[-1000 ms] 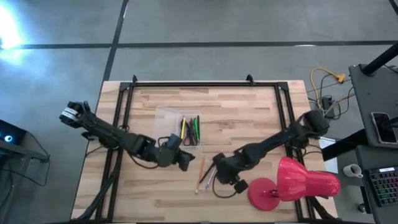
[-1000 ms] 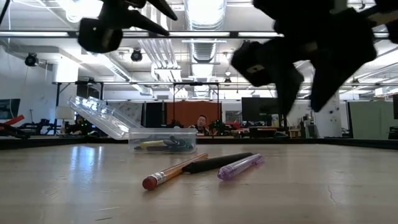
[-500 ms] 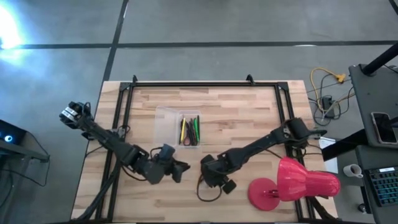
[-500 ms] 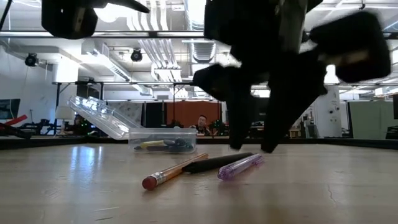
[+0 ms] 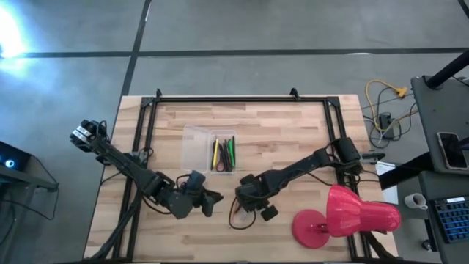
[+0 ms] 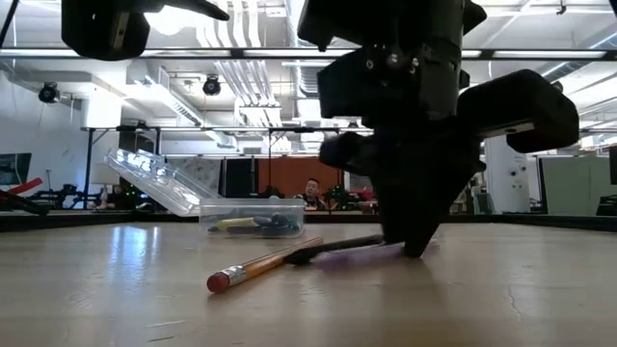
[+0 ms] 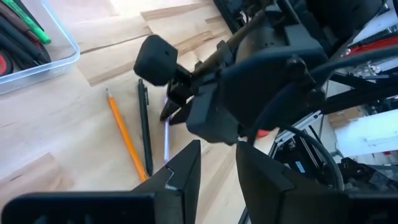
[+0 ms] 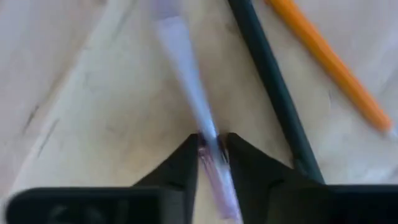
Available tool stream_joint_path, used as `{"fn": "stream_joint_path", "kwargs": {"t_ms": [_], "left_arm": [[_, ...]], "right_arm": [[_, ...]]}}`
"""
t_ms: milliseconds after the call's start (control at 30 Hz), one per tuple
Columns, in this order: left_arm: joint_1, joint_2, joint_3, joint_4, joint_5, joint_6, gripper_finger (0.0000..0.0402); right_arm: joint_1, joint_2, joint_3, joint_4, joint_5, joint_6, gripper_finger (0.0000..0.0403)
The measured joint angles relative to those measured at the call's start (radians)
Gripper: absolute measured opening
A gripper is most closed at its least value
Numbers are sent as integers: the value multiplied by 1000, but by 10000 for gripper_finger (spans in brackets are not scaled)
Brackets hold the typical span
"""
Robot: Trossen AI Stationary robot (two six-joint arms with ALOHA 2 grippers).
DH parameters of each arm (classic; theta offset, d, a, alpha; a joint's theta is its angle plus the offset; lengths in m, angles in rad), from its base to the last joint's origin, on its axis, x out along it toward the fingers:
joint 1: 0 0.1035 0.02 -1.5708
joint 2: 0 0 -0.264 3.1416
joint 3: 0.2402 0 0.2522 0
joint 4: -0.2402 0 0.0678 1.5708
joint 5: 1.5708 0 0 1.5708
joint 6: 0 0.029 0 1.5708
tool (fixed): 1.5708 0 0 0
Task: Pick & place school supplies into a supply box
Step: Put the pink pen into the transparent supply box, then put the orange pencil into the transparent supply box
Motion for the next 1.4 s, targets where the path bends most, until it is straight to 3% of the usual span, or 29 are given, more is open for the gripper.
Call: {"fn": "stream_joint_path", "kwargs": {"t_ms": [100,300,400,600,667,767,900,1133,1267,1400], "left_arm": [[0,0,-1,-1,0,10,87],[-10,0,-18,-33,10,-1,87],[-25,0,-20,-56,12,-34,87],[-56,0,-29,-60,3,-44,87],[-61,0,-33,-60,-9,-45,87],[-61,0,-33,-60,-24,-45,87],[-61,0,-33,-58,-26,-45,87],[-61,0,-34,-57,-25,-62,87],[-61,11,-35,-46,-26,-108,86],[-46,73,-34,-6,-13,-141,86]], "right_arm": [[-1,-17,0,-66,18,21,24],[-6,-91,39,-126,3,306,19],[-35,-205,38,-31,16,535,18],[-174,-340,-65,243,366,1133,20],[-241,-361,-102,415,376,1261,25],[-321,-319,-138,539,292,1361,38],[-382,-235,-128,606,58,1390,65],[-380,-169,-105,539,62,1419,109],[-368,-253,-97,464,39,1207,128],[-311,-343,-99,266,40,825,140]]}}
